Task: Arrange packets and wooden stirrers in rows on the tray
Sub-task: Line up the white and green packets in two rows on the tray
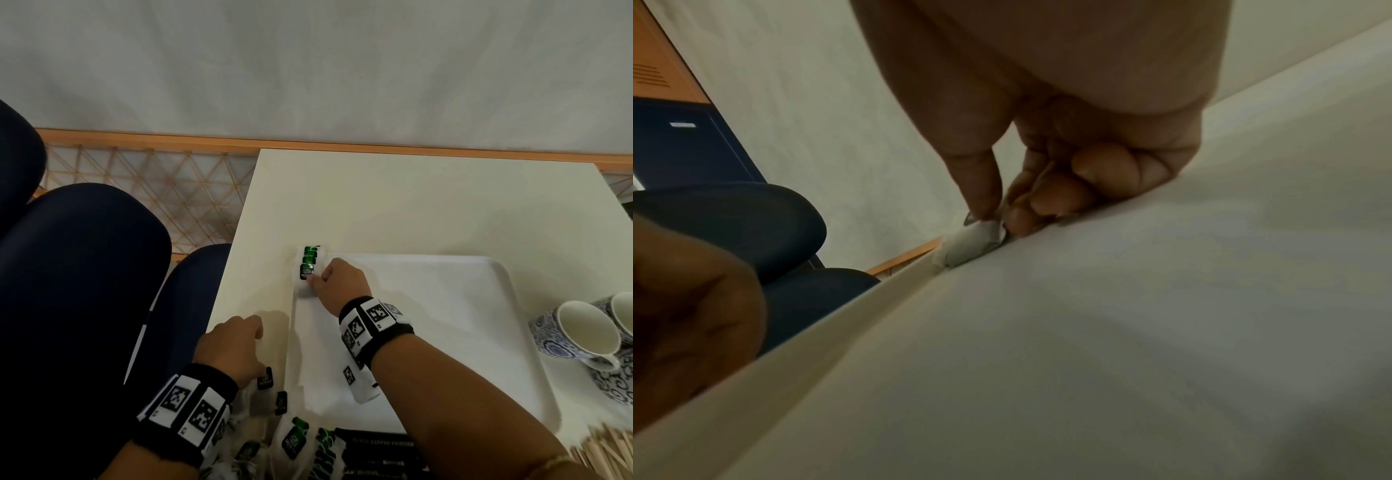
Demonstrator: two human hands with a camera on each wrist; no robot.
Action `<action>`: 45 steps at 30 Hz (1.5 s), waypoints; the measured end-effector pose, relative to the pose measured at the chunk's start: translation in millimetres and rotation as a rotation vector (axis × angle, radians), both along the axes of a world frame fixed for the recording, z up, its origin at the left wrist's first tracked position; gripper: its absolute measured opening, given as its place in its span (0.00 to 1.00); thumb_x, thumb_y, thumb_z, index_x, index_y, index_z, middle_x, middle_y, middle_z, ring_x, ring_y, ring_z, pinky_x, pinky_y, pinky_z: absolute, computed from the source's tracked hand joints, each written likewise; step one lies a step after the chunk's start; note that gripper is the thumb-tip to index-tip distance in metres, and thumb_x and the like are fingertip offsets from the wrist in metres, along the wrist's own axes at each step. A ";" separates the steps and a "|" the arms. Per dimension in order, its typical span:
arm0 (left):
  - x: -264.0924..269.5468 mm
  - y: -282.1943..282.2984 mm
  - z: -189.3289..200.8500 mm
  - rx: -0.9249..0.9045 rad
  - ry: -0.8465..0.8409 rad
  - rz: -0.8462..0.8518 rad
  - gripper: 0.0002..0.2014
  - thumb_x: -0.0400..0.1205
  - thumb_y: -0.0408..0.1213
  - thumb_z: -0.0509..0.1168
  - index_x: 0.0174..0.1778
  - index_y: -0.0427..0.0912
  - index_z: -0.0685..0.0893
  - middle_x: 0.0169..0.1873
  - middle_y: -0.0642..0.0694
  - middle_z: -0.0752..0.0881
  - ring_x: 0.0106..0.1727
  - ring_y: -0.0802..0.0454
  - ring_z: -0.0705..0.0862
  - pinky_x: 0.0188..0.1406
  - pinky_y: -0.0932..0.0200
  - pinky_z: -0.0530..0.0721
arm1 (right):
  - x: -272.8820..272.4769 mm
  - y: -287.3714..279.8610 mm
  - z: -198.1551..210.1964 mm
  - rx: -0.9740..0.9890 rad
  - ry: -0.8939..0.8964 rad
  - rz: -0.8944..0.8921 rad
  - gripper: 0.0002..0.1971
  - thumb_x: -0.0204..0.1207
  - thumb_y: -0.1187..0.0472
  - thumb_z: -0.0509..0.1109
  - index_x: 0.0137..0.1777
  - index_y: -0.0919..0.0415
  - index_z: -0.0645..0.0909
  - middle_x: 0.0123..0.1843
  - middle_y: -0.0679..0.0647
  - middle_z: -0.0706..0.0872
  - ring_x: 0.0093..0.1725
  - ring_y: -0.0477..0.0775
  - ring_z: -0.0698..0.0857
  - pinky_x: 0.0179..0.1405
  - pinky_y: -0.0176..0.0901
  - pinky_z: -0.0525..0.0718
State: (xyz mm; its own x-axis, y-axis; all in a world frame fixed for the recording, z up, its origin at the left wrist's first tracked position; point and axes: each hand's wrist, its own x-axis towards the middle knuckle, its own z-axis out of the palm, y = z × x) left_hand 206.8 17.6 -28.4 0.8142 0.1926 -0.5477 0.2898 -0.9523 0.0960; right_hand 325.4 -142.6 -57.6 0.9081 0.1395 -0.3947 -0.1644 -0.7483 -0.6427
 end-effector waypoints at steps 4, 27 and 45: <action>0.9 -3.8 -1.0 0.017 0.017 -0.049 0.20 0.71 0.47 0.75 0.53 0.53 0.73 0.52 0.53 0.78 0.49 0.52 0.80 0.45 0.58 0.78 | -2.9 -2.0 1.5 0.064 0.014 -0.060 0.15 0.78 0.47 0.67 0.51 0.57 0.69 0.44 0.52 0.79 0.44 0.55 0.77 0.41 0.44 0.73; -1.8 13.9 39.8 -0.540 -0.213 -0.007 0.10 0.73 0.36 0.75 0.31 0.52 0.81 0.26 0.58 0.84 0.28 0.63 0.79 0.30 0.64 0.78 | -73.6 2.9 30.5 0.152 -0.044 0.722 0.09 0.74 0.54 0.75 0.46 0.60 0.86 0.40 0.54 0.86 0.39 0.50 0.80 0.39 0.42 0.76; -17.6 25.7 27.2 -0.521 -0.328 0.212 0.04 0.81 0.40 0.67 0.43 0.56 0.84 0.37 0.52 0.88 0.42 0.57 0.86 0.44 0.60 0.85 | -11.8 -9.3 1.5 0.017 -0.014 0.152 0.17 0.82 0.54 0.66 0.32 0.55 0.68 0.33 0.51 0.77 0.40 0.56 0.77 0.40 0.41 0.73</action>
